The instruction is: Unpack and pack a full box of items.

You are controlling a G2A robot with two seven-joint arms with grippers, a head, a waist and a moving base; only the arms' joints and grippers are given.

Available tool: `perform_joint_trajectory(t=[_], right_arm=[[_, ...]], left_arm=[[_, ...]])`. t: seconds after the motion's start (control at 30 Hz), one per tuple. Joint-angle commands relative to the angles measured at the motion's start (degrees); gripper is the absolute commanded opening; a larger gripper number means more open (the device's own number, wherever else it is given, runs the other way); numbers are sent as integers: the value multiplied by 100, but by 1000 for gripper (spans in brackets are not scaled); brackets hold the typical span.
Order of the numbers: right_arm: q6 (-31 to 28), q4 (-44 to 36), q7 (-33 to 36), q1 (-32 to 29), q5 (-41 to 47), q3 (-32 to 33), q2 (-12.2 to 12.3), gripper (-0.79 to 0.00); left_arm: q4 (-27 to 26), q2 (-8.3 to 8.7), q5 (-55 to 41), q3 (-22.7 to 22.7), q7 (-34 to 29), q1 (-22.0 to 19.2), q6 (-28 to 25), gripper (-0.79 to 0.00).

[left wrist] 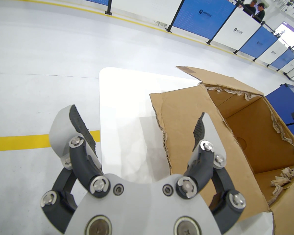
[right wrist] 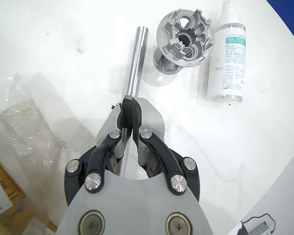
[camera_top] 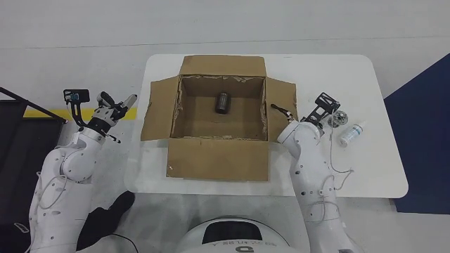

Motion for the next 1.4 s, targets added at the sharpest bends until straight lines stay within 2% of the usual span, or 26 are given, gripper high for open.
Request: perform_joint_trajectory(t=[0.0, 0.27, 0.33, 0.37, 0.4, 0.43, 0.57, 0.63, 0.7, 0.73, 1.03, 1.27, 1.37], right_arm=[[5, -241, -131, -129, 109, 46, -7, -785], [-74, -316, -317, -228, 279, 107, -41, -785], [-118, -190, -283, -145, 304, 58, -57, -465], [-115, -56, -275, -101, 245, 42, -61, -360], [-66, 88, -259, -41, 145, 31, -65, -123], [10, 243, -214, 38, 48, 22, -72, -34], [172, 674, 1, 329, -263, -26, -104, -102], [168, 730, 60, 383, -319, -34, -117, -219], [180, 769, 109, 418, -382, -23, -128, -283], [208, 807, 138, 438, -432, -12, -133, -394], [205, 1357, 212, 669, -731, 133, -239, -474], [112, 1593, 305, 761, -985, 252, -347, -597], [70, 1736, 348, 824, -1125, 367, -403, -696]], left_arm=[[0, 0, 0, 0, 0, 0, 0, 0], [0, 0, 0, 0, 0, 0, 0, 0], [0, 0, 0, 0, 0, 0, 0, 0], [0, 0, 0, 0, 0, 0, 0, 0], [0, 0, 0, 0, 0, 0, 0, 0], [0, 0, 0, 0, 0, 0, 0, 0], [0, 0, 0, 0, 0, 0, 0, 0], [0, 0, 0, 0, 0, 0, 0, 0], [0, 0, 0, 0, 0, 0, 0, 0], [0, 0, 0, 0, 0, 0, 0, 0], [0, 0, 0, 0, 0, 0, 0, 0], [0, 0, 0, 0, 0, 0, 0, 0], [0, 0, 0, 0, 0, 0, 0, 0]])
